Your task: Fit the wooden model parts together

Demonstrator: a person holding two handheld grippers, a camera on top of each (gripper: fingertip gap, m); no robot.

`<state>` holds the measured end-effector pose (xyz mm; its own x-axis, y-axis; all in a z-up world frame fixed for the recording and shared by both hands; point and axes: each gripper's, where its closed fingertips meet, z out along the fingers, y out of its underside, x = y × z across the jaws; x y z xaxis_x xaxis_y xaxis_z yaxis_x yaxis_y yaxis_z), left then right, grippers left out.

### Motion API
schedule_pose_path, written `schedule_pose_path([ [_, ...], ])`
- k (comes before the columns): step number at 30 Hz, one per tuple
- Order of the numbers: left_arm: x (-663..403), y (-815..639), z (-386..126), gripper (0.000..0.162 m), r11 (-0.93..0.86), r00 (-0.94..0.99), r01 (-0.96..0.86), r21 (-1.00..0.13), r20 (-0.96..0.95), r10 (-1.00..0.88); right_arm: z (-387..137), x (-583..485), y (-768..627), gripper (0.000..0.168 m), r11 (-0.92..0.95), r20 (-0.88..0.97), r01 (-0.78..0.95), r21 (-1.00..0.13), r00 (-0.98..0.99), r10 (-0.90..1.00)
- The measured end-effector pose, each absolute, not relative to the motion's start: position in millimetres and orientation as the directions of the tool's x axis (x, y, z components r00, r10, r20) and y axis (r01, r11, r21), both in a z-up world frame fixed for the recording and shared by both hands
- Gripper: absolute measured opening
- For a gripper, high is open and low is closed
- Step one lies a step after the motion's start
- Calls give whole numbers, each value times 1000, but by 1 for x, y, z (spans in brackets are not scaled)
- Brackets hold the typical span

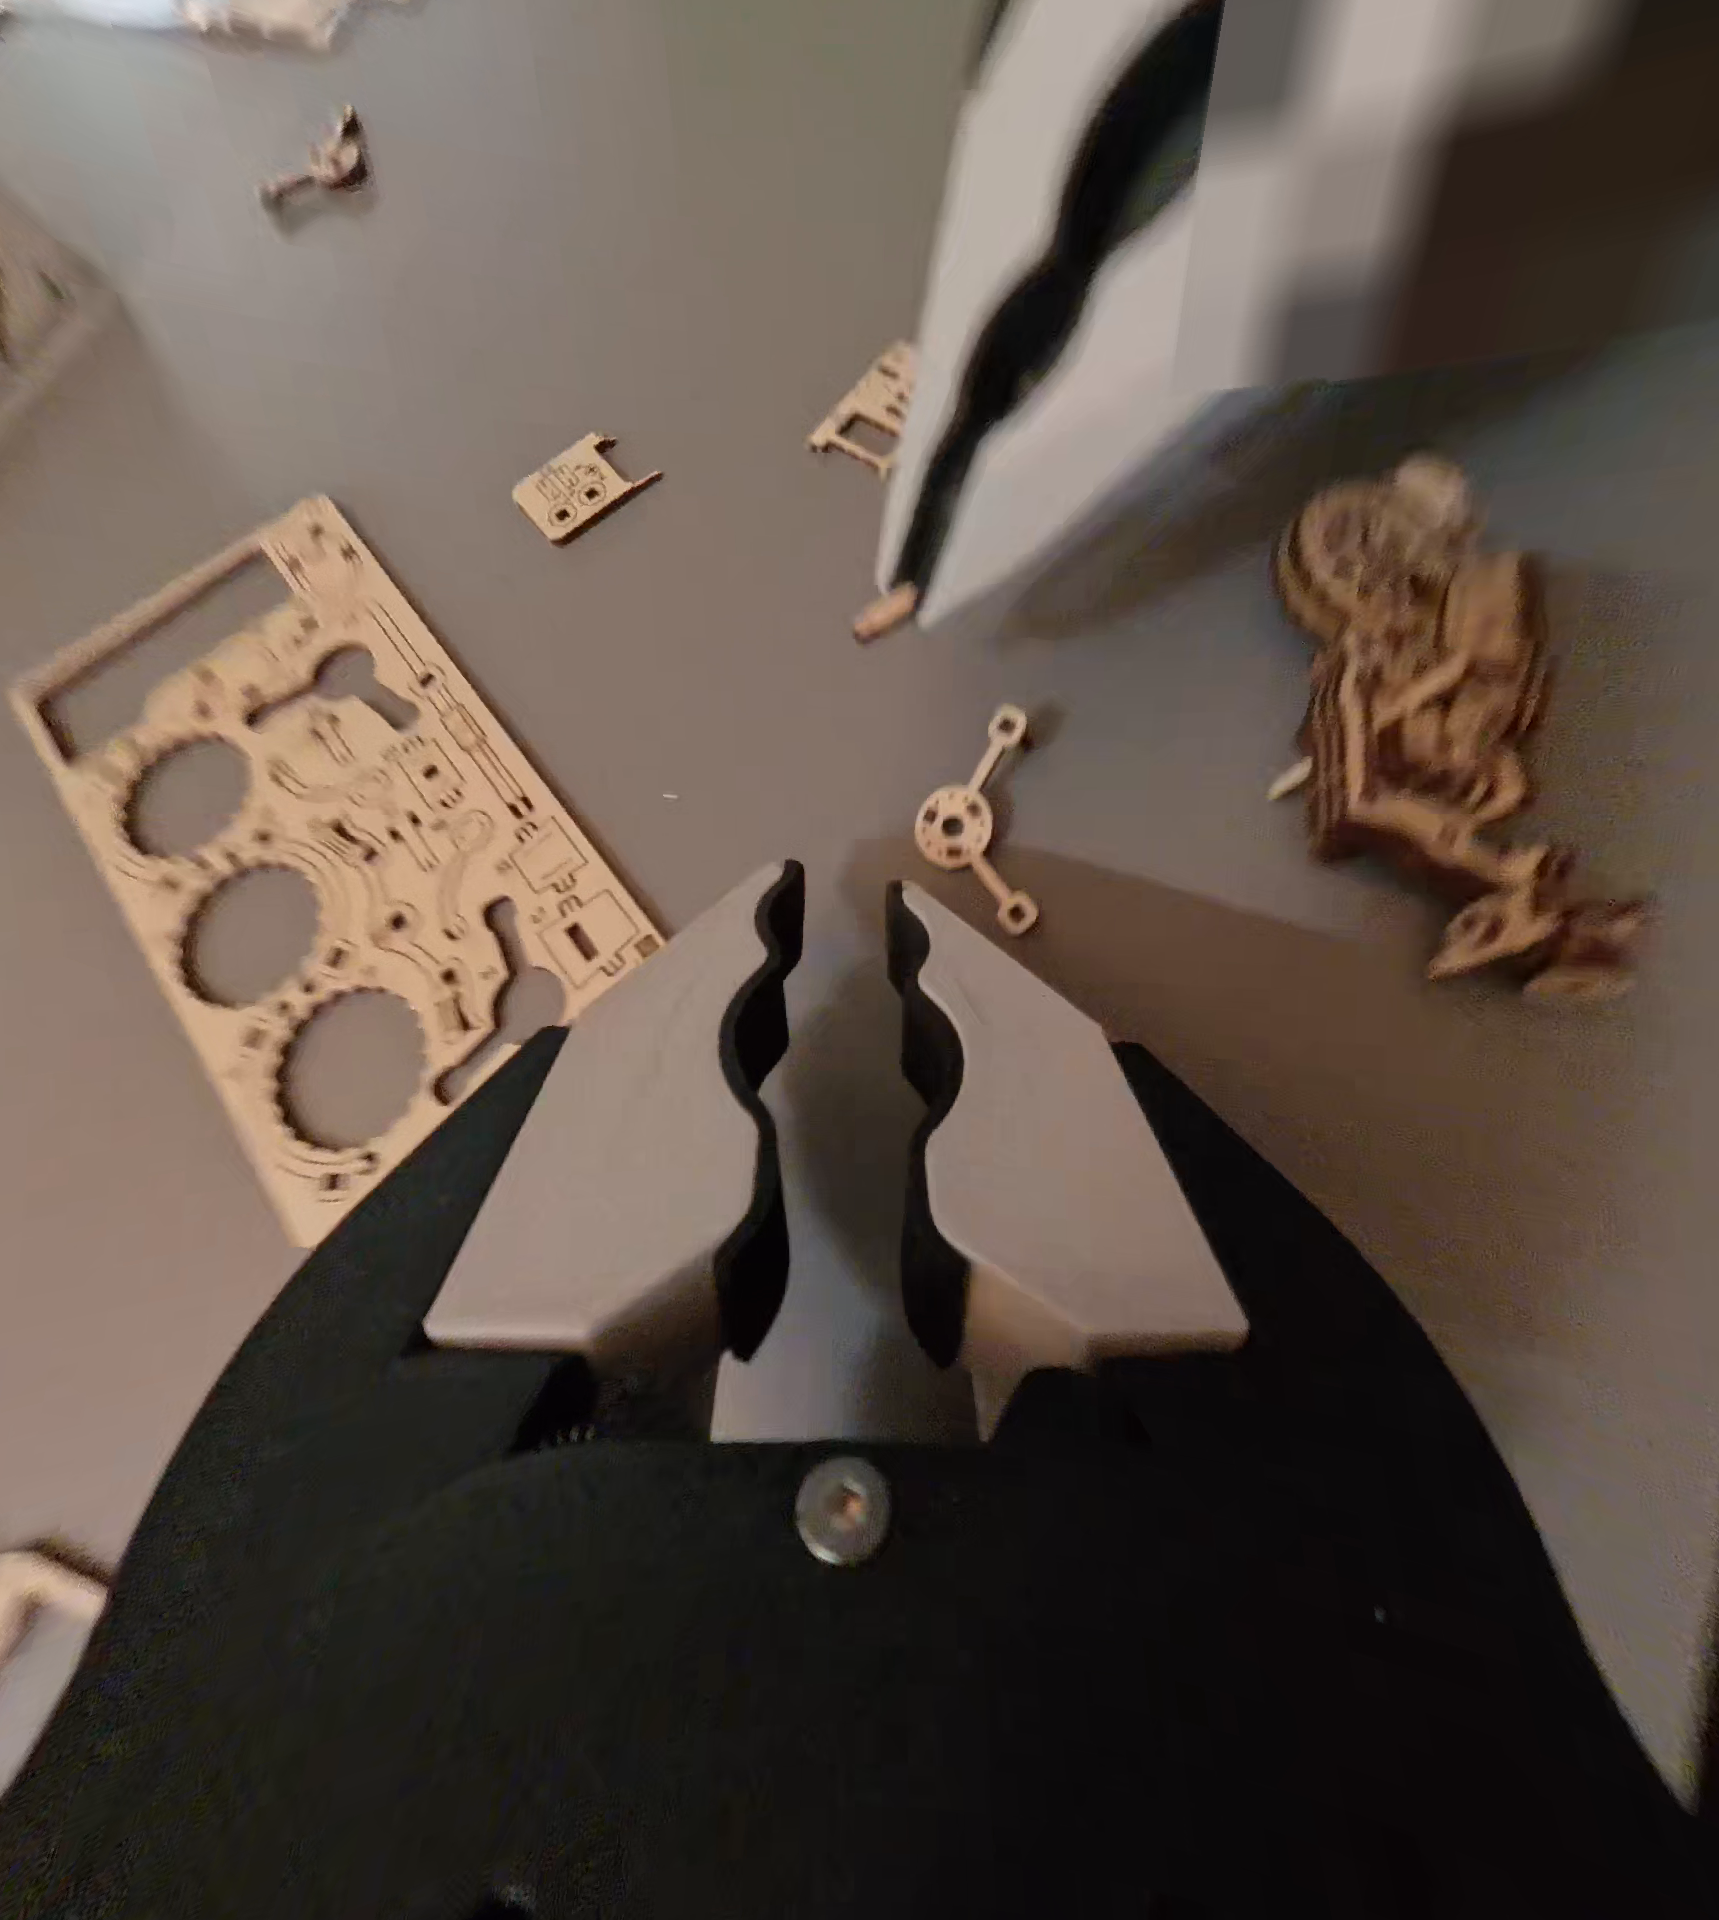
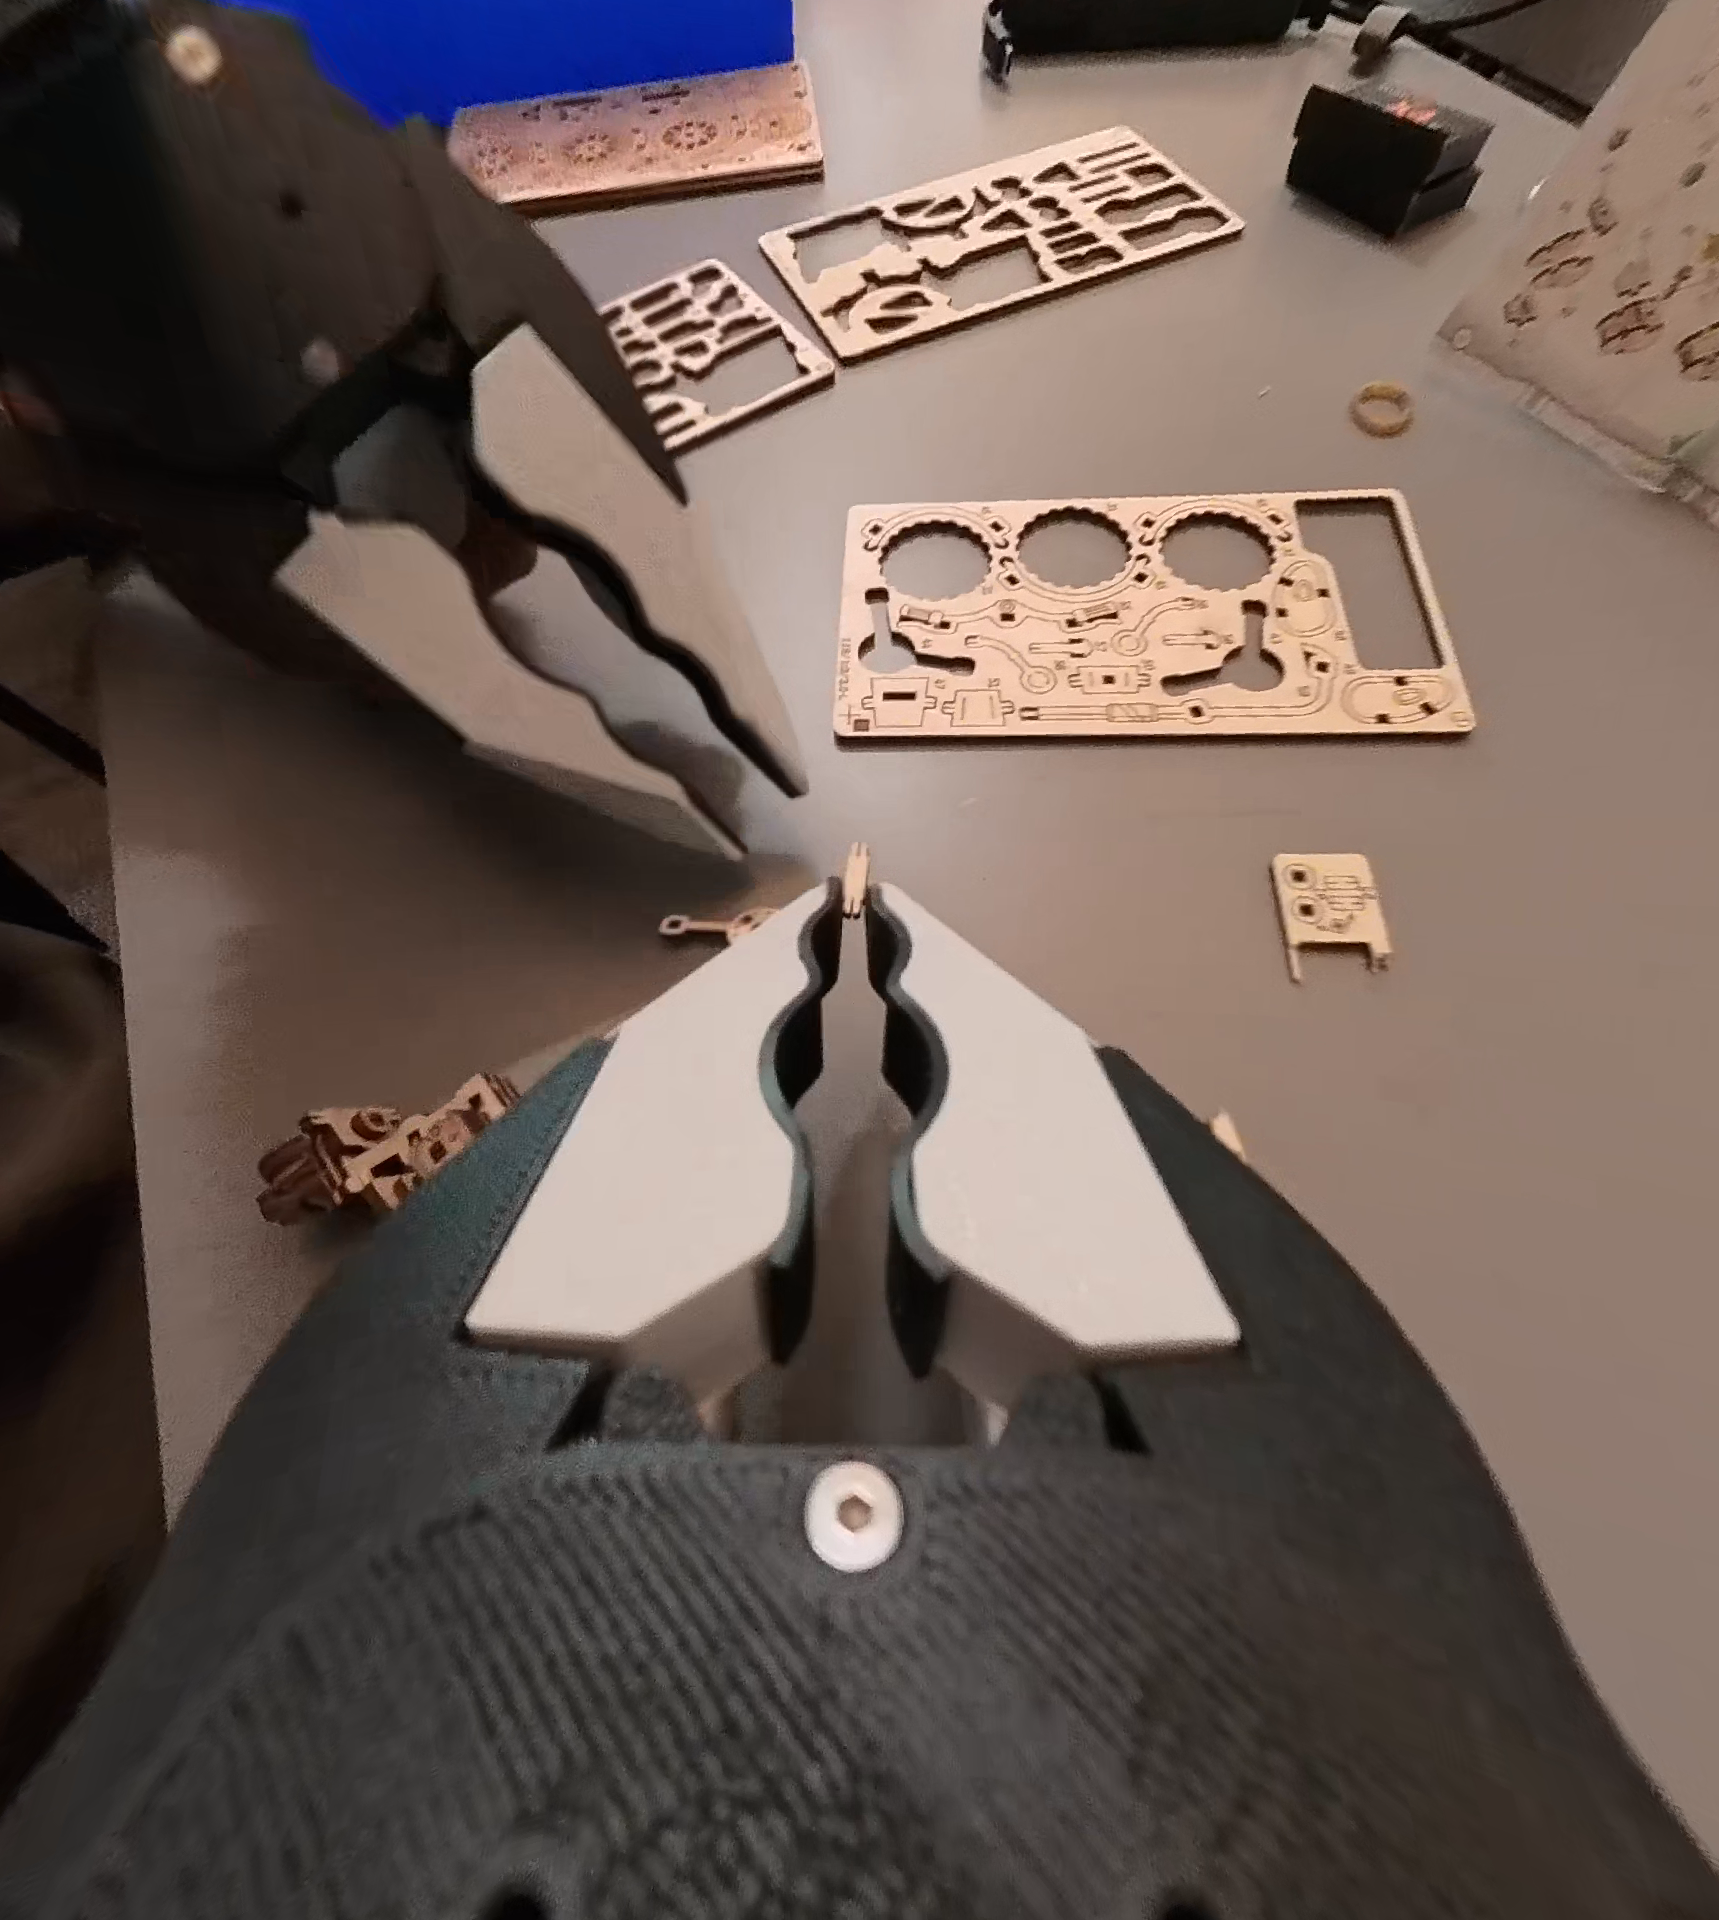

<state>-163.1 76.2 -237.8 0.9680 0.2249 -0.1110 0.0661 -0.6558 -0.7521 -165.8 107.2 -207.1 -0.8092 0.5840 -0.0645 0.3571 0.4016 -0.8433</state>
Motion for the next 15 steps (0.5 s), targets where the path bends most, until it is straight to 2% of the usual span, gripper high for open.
schedule_pose_path([
  [3,-157,78,-243,16,-708,928,-179,-683,-357,110,-205,-169,112,3,387,-68,358,-850,-802,593],
  [5,-154,81,-241,17,-689,913,-219,-691,-395,105,-204,-170,115,3,380,-74,362,-851,-800,596],
  [10,-142,87,-229,38,-612,988,-72,-787,-141,65,-196,-171,118,3,345,-94,361,-866,-797,597],
  [15,-142,93,-239,46,-653,987,-106,-750,-161,24,-192,-171,119,3,325,-103,357,-876,-795,597],
])
